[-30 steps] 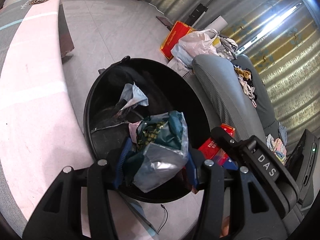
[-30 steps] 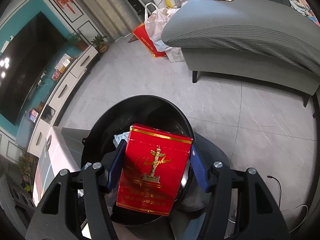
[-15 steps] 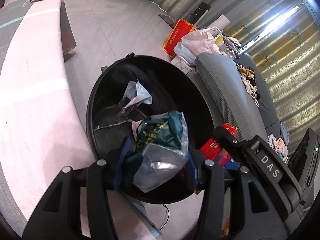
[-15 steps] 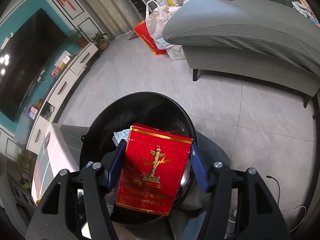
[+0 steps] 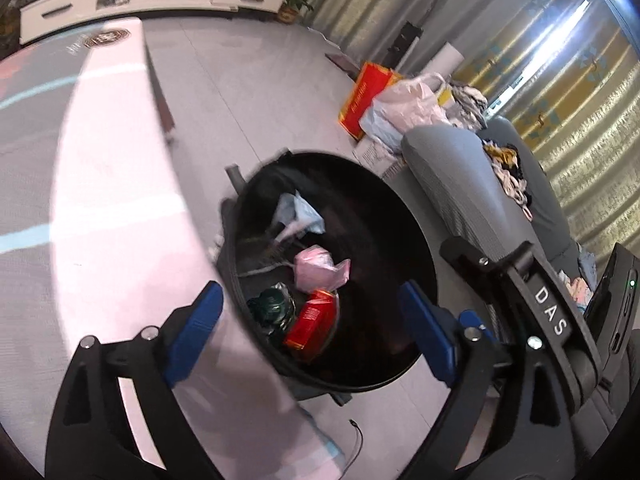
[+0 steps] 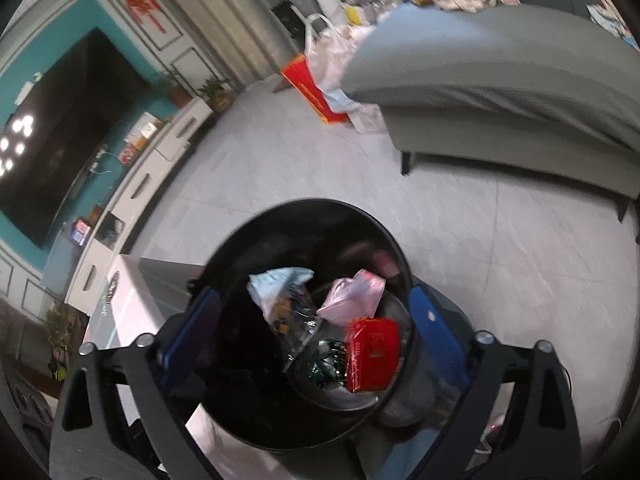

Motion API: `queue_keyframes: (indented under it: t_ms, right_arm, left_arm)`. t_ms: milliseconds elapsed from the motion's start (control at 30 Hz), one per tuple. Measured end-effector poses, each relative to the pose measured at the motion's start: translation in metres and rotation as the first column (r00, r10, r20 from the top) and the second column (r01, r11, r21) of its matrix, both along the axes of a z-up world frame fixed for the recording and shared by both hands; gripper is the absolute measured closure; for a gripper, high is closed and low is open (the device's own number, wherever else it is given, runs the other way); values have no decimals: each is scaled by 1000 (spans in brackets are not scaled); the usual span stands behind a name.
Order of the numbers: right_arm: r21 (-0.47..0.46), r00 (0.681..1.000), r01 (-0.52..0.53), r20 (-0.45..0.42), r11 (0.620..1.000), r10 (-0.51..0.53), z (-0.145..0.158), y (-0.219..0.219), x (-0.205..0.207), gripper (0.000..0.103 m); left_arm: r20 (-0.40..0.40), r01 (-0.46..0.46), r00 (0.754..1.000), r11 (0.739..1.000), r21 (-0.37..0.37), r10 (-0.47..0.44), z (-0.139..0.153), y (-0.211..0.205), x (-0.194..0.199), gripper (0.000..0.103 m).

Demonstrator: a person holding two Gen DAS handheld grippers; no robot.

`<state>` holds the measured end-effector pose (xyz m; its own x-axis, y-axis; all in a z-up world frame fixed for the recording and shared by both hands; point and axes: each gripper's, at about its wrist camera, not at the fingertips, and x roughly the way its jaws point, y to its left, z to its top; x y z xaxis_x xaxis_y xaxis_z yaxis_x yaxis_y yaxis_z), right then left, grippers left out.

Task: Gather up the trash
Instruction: 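Open both tools inside the bin to release the box and bag, then grasp the green snack bag with the right tool while the left tool grasps the red wrapper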

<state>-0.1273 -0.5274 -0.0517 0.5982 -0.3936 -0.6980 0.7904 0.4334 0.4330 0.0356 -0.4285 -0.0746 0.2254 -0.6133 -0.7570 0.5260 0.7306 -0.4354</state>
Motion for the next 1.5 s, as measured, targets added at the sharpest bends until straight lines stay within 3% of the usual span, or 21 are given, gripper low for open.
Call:
queue_keyframes:
  t_ms: [133,300,433,567,733,800,867,900,967,1067,1200,1267,1400,1500]
  right_arm:
    - [-61,996,-67,46,996,70,17,18,9,3]
    - [-132,986,-157,34,979,162,33,44,29,3]
    - [-176,966,-251,24,952,259,43,71,46,3]
    - [-188,934,-344,35,920,356,47,97,62,3]
    - [-209,892,-438,20,874,451,49,134,84,3]
    - [-217,877,-468,8,857,481,48,148,91,3]
    - [-230,844,-525,-17,819,536,47,165,101,3]
    - [-240,832,-544,-29,804,554,47,175,104,3]
    - [-256,815,-570,-59,781,576,45,190,110,3]
    - [-261,779,-620,-97,740,619,41,211,119,3]
    - [-275,706,-703,-160,656,690,34,246,129,3]
    - [-269,668,-739,-171,618,724,30,262,134,3]
    - [-261,602,-791,-177,553,778,22,300,142,10]
    - [-208,515,-853,-179,479,838,12,333,152,19]
  left_arm:
    - [63,-71,995,997,-21,72,25,41,2,7]
    - [89,-200,974,976,-84,207,56,114,8,4]
    - [134,-362,919,928,-89,371,77,186,11,4]
    - [183,-473,861,879,-58,475,87,252,10,3]
    - [191,-622,767,783,-12,613,83,337,13,3]
    - [187,-641,753,767,-4,631,81,364,17,3]
    - [214,-671,727,741,20,652,80,396,22,3]
    - [230,-704,695,710,27,681,81,417,25,3]
    - [233,-743,653,669,15,720,80,446,27,3]
    - [203,-764,633,646,4,747,71,481,33,3]
    - [181,-789,602,614,-10,777,44,516,36,3]
    - [142,-792,604,611,-10,785,31,526,39,6]
    - [81,-790,612,612,20,787,8,534,55,20]
    - [31,-783,623,622,31,782,-3,532,63,28]
